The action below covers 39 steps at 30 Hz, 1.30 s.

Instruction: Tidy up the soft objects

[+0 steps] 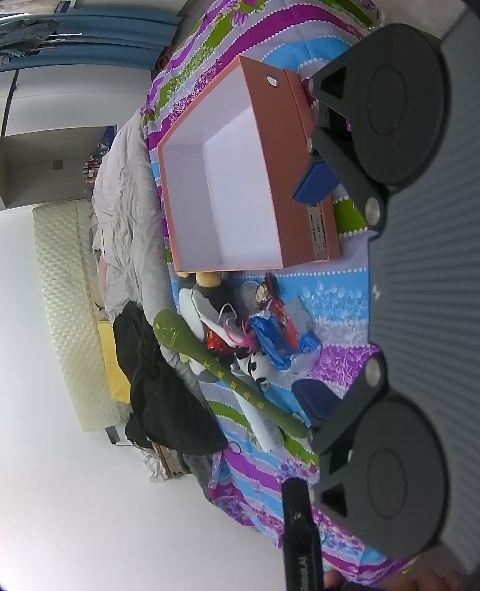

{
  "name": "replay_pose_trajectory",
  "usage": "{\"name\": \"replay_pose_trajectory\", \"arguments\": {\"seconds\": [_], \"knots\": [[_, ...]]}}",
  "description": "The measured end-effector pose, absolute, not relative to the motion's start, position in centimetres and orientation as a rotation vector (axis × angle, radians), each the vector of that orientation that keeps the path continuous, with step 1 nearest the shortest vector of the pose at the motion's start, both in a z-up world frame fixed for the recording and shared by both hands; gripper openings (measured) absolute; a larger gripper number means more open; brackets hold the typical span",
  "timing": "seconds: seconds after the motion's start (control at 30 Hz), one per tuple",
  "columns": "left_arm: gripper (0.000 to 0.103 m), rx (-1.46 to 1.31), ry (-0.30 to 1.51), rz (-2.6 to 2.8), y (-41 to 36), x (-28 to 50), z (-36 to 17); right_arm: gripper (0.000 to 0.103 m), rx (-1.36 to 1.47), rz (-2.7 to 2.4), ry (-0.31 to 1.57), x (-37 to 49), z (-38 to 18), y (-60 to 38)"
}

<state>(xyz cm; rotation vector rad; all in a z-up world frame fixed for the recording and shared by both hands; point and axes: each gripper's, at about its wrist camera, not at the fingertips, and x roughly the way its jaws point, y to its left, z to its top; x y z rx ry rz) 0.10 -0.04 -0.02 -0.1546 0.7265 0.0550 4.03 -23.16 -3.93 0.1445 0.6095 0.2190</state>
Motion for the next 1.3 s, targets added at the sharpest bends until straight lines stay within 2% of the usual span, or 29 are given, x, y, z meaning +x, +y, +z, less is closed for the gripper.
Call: {"name": "replay_pose_trajectory", "arguments": {"seconds": [1.3], "knots": [[0.103,-0.179,0.699,0.031,1.3,0.4,-0.6,0.103,0.117,0.205,0.599,4.0,-3.7,-23.0]]}}
